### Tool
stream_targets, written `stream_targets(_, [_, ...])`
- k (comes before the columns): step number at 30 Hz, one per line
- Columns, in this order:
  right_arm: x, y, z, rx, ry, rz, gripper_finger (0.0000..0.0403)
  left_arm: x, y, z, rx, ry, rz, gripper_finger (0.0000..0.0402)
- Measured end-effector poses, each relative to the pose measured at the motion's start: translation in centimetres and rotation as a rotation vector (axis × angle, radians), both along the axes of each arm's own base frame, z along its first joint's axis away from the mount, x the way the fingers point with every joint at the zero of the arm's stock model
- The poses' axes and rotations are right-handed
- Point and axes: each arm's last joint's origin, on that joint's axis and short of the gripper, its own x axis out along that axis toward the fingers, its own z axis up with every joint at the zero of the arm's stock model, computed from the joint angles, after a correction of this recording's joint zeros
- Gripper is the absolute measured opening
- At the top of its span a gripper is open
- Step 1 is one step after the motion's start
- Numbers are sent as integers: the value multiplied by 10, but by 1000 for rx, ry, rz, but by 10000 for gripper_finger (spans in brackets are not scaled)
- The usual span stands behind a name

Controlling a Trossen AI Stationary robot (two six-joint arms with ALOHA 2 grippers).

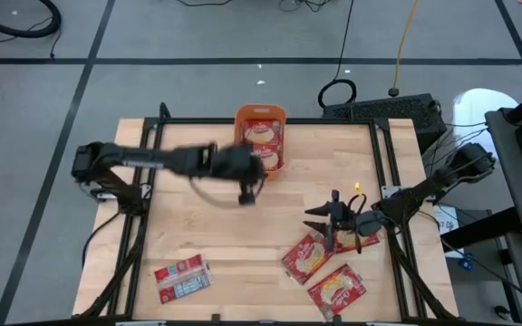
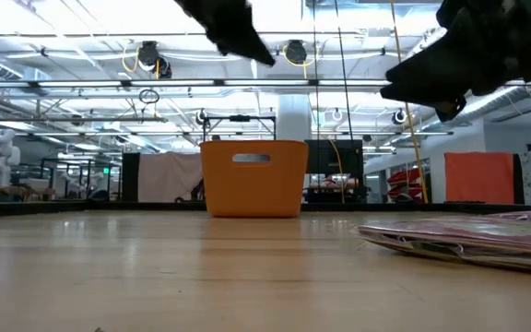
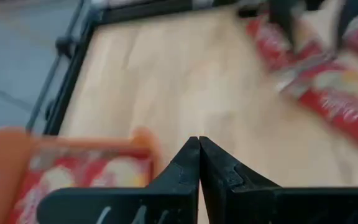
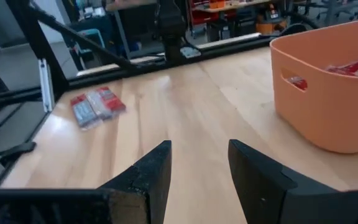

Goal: Sort popcorn bags into baskets
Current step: Put the red popcorn bag into the orange bin

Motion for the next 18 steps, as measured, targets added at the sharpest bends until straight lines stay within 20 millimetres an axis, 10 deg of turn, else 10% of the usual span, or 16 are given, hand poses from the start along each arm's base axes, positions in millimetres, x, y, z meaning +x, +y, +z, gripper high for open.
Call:
stream_targets(9, [8,18,27,-34,116,-11,150,-16,-114,-40,10,-211,-64,7])
stream_targets(18, [14,46,46,-85,262,111,150,-24,-163,-74,-87,-289,-127,8])
